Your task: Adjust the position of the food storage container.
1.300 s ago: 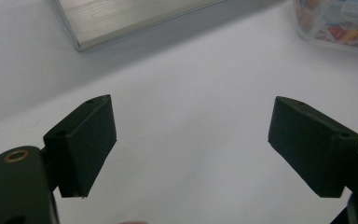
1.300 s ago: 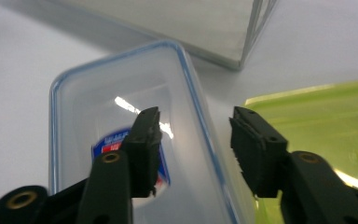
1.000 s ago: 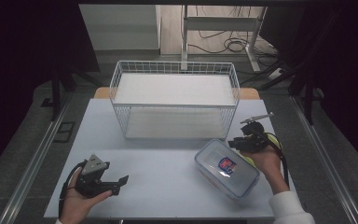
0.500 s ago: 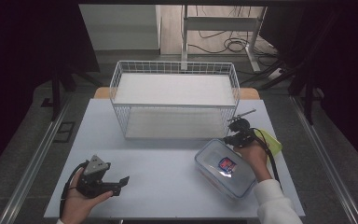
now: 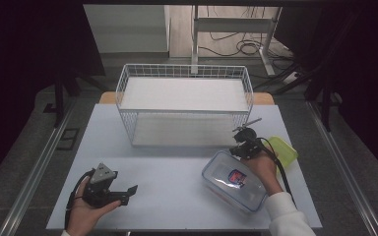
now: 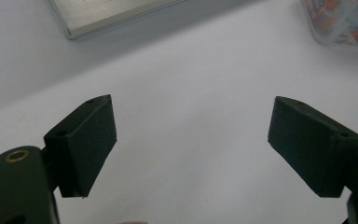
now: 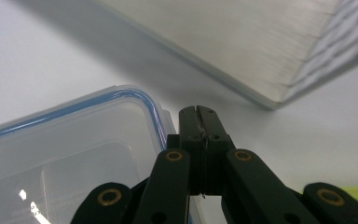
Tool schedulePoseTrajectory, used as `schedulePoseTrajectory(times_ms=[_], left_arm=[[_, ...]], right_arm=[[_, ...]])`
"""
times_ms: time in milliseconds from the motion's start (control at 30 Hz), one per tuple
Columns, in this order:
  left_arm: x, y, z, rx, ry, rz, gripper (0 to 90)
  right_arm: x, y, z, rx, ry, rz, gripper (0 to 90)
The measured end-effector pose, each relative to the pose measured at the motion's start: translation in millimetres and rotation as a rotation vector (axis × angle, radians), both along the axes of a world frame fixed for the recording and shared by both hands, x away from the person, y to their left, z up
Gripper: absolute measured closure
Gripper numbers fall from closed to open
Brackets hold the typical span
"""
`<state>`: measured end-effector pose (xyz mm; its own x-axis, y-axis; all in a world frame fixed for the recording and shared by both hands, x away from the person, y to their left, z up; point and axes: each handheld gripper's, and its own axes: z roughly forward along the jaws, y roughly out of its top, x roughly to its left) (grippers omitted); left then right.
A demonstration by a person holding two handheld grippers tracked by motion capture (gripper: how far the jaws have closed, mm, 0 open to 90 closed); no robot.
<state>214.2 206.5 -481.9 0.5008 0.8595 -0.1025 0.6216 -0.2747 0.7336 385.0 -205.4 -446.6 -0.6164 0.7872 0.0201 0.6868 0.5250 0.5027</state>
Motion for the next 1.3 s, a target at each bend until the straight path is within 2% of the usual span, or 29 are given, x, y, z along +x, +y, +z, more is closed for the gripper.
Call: schedulePoseTrajectory(times_ms=[367,500,567,600,633,667,700,767,900,933,1000,1033,1067,1167,1200,1233,1267,1300], left_arm=[[0.2,-0.8,-1.9,-0.003,0.01,-0.001,14.8],[0.2,-1.6,-2.3,0.0,0.013,-0.004,14.9],[-0.3,-0.9,-1.8,-0.007,0.011,0.001,14.8],[-0.6,0.5,-1.9,-0.007,0.011,0.004,14.9],[-0.6,0.5,-1.9,-0.007,0.011,0.004,14.8],[-1.1,1.8,-2.1,-0.007,0.009,0.005,14.9],[-1.1,1.8,-2.1,-0.007,0.009,0.005,14.8],[-1.7,2.7,-2.2,-0.009,0.011,0.008,14.9],[-1.3,2.2,-3.2,-0.013,0.017,0.007,14.8],[-1.1,1.3,-2.9,-0.012,0.017,0.004,14.8],[-1.0,0.6,-2.4,-0.013,0.015,0.002,14.8],[-0.6,-0.4,-1.9,-0.013,0.014,-0.001,14.8],[-0.6,-0.4,-1.9,-0.013,0.014,-0.001,14.8],[0.2,-0.7,-1.8,-0.01,0.014,-0.006,14.7],[0.6,-1.0,-1.9,-0.014,0.013,-0.005,14.6],[0.6,-1.0,-1.9,-0.014,0.013,-0.005,14.6],[0.7,-1.1,-1.8,-0.016,0.014,-0.002,14.5],[1.0,-1.2,-1.7,-0.016,0.013,-0.002,14.5]], right_arm=[[-18.7,25.2,-2.9,0.026,0.008,0.086,89.8],[-21.2,27.7,-3.3,0.038,0.018,0.103,89.8],[-23.3,25.1,0.4,0.049,0.007,0.102,89.8],[-27.5,17.0,9.9,0.071,-0.024,0.091,89.7],[-27.5,17.0,9.9,0.071,-0.024,0.091,89.7],[-35.4,3.5,21.0,0.099,-0.049,0.069,89.8],[-35.4,3.5,21.0,0.099,-0.049,0.069,89.8],[-46.1,-14.0,28.5,0.113,-0.065,0.043,89.7],[-70.9,-51.7,35.3,0.108,-0.086,-0.03,89.7],[-83.6,-69.9,36.0,0.098,-0.078,-0.057,89.8],[-88.7,-76.2,36.0,0.094,-0.075,-0.066,89.7],[-103.5,-94.3,33.7,0.075,-0.065,-0.091,89.8],[-103.5,-94.3,33.7,0.075,-0.065,-0.091,89.8],[-122.7,-113.9,24.0,0.062,-0.032,-0.125,89.7],[-134.6,-123.1,13.6,0.03,-0.021,-0.131,89.7],[-134.6,-123.1,13.6,0.03,-0.021,-0.131,89.7],[-144.3,-129.3,3.5,0.014,-0.002,-0.138,89.7],[-146.7,-131.0,-0.5,0.015,0.003,-0.142,89.7]])
